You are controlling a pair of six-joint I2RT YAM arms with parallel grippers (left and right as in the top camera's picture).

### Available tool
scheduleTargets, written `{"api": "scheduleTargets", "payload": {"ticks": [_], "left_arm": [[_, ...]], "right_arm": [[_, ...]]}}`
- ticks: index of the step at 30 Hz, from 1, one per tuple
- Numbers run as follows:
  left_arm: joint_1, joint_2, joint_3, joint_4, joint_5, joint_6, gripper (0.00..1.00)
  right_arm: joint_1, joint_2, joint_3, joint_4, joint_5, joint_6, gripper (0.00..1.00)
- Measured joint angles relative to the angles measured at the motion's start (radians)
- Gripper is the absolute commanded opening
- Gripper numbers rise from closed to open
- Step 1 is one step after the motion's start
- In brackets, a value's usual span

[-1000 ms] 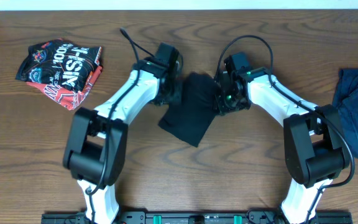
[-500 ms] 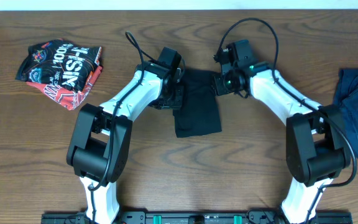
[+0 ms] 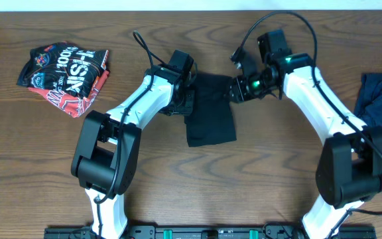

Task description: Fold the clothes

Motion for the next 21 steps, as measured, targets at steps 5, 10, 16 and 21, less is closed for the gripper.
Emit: {"api": "scheduleTargets", "payload": {"ticks": [5, 10, 16, 21], "left_arm": [[0.0, 0.0, 0.0, 0.0, -0.001, 0.0, 0.41], [0.0, 0.0, 0.0, 0.0, -0.003, 0.0, 0.41], [0.0, 0.0, 0.0, -0.001, -0.003, 0.0, 0.41], [0.001, -0.003, 0.0, -0.021, -0.027, 0.001, 0.49]], "right_arm": [[0.002, 0.071, -0.09, 0.006, -0.064, -0.014, 0.29], [0.002, 0.145, -0.155, 0.046, -0.022, -0.015, 0.24], [0.008, 0.15, -0.157, 0.079, 0.095, 0.072, 0.24], [0.009, 0.148, -0.145, 0.083, 0.141, 0.097, 0.2]]}}
